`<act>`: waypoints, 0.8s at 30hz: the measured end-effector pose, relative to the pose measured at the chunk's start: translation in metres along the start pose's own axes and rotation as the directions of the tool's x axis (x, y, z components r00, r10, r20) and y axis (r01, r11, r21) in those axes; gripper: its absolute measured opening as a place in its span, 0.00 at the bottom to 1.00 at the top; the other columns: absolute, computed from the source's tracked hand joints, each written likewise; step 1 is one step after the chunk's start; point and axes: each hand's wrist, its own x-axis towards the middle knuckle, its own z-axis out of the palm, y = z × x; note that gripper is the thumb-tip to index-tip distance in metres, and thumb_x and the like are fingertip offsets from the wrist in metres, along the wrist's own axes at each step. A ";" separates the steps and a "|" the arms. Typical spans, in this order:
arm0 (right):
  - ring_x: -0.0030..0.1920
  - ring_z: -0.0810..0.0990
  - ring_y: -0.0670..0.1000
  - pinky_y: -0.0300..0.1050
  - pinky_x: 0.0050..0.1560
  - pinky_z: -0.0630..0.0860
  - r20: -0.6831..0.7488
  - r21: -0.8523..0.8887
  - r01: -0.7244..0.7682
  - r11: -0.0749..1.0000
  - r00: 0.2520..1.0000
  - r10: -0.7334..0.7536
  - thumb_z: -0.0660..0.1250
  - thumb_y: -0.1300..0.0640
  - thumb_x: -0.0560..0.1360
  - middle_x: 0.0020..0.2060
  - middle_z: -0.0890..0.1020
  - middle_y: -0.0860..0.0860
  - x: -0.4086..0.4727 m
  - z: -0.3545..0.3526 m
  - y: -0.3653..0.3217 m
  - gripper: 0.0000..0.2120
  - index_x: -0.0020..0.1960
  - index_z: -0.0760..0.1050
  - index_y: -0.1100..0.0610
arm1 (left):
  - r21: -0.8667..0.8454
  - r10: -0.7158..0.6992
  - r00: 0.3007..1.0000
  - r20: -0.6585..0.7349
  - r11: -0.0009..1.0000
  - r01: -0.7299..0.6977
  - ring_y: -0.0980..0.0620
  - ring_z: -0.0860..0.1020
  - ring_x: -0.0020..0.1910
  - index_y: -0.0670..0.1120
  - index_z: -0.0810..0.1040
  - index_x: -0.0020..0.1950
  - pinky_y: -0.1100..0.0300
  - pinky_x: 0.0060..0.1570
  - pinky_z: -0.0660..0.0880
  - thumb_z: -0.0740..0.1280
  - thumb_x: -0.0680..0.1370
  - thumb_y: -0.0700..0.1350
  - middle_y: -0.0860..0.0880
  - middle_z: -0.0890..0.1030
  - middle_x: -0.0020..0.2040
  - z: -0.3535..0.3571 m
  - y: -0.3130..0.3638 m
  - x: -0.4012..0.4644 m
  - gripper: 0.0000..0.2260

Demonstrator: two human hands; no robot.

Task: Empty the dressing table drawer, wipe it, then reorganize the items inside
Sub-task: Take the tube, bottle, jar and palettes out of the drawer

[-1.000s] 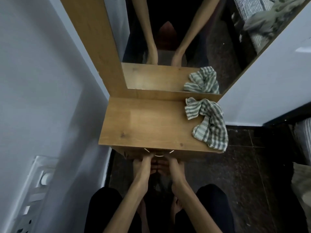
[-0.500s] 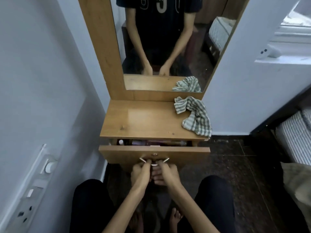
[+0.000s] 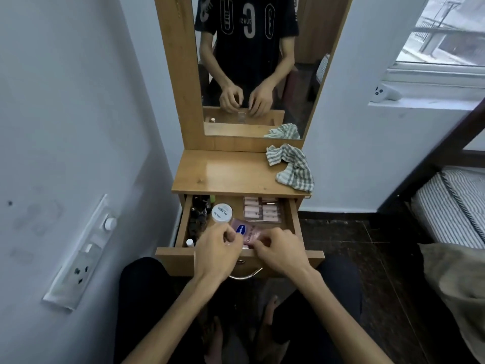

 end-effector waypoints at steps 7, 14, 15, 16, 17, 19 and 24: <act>0.36 0.83 0.46 0.39 0.35 0.78 0.036 -0.028 -0.022 0.999 0.999 0.023 0.66 0.49 0.78 0.33 0.83 0.45 -0.021 0.018 0.014 0.14 0.41 0.85 0.55 | 0.204 -0.061 0.994 0.092 0.978 0.041 0.61 0.77 0.33 0.54 0.78 0.34 0.71 0.30 0.62 0.71 0.74 0.49 0.59 0.79 0.32 0.000 -0.012 -0.022 0.09; 0.39 0.82 0.43 0.37 0.38 0.78 0.136 -0.039 -0.015 0.999 0.991 0.020 0.71 0.44 0.75 0.36 0.83 0.40 -0.028 0.018 0.024 0.08 0.41 0.84 0.45 | 0.289 -0.067 0.981 0.180 0.957 0.013 0.63 0.69 0.29 0.50 0.83 0.38 0.71 0.25 0.58 0.72 0.73 0.50 0.59 0.72 0.29 -0.004 -0.015 -0.039 0.06; 0.40 0.82 0.43 0.37 0.39 0.79 0.146 -0.038 -0.014 0.999 0.989 0.020 0.72 0.44 0.75 0.37 0.82 0.40 -0.027 0.017 0.026 0.08 0.38 0.81 0.43 | 0.292 -0.062 0.982 0.181 0.956 0.006 0.62 0.70 0.29 0.51 0.83 0.38 0.72 0.24 0.59 0.72 0.72 0.50 0.59 0.73 0.30 -0.004 -0.016 -0.040 0.05; 0.40 0.82 0.42 0.36 0.39 0.79 0.156 -0.035 -0.010 0.999 0.988 0.015 0.73 0.44 0.75 0.36 0.81 0.38 -0.026 0.017 0.029 0.10 0.37 0.78 0.42 | 0.287 -0.061 0.982 0.178 0.958 0.007 0.60 0.71 0.30 0.51 0.83 0.38 0.72 0.25 0.59 0.72 0.72 0.50 0.58 0.74 0.31 -0.004 -0.016 -0.041 0.05; 0.40 0.81 0.41 0.35 0.38 0.77 0.163 -0.027 -0.010 1.000 0.987 0.014 0.73 0.44 0.75 0.35 0.79 0.37 -0.025 0.016 0.031 0.10 0.37 0.77 0.41 | 0.281 -0.064 0.983 0.172 0.959 0.013 0.58 0.72 0.32 0.52 0.82 0.37 0.72 0.27 0.58 0.72 0.72 0.50 0.57 0.75 0.32 -0.004 -0.016 -0.042 0.05; 0.41 0.81 0.40 0.34 0.38 0.77 0.164 -0.004 -0.020 1.000 0.986 0.020 0.74 0.44 0.75 0.36 0.79 0.37 -0.024 0.015 0.034 0.06 0.41 0.80 0.42 | 0.281 -0.071 0.982 0.173 0.960 0.020 0.57 0.73 0.34 0.54 0.79 0.35 0.70 0.29 0.61 0.72 0.71 0.50 0.58 0.75 0.31 -0.004 -0.016 -0.042 0.05; 0.41 0.82 0.41 0.32 0.38 0.76 0.156 -0.022 -0.074 0.997 0.985 0.076 0.76 0.46 0.75 0.40 0.83 0.41 -0.016 0.015 0.038 0.06 0.46 0.83 0.47 | 0.300 -0.070 0.979 0.189 0.954 0.010 0.66 0.72 0.30 0.55 0.79 0.34 0.72 0.25 0.62 0.73 0.71 0.50 0.60 0.74 0.30 -0.005 -0.016 -0.041 0.07</act>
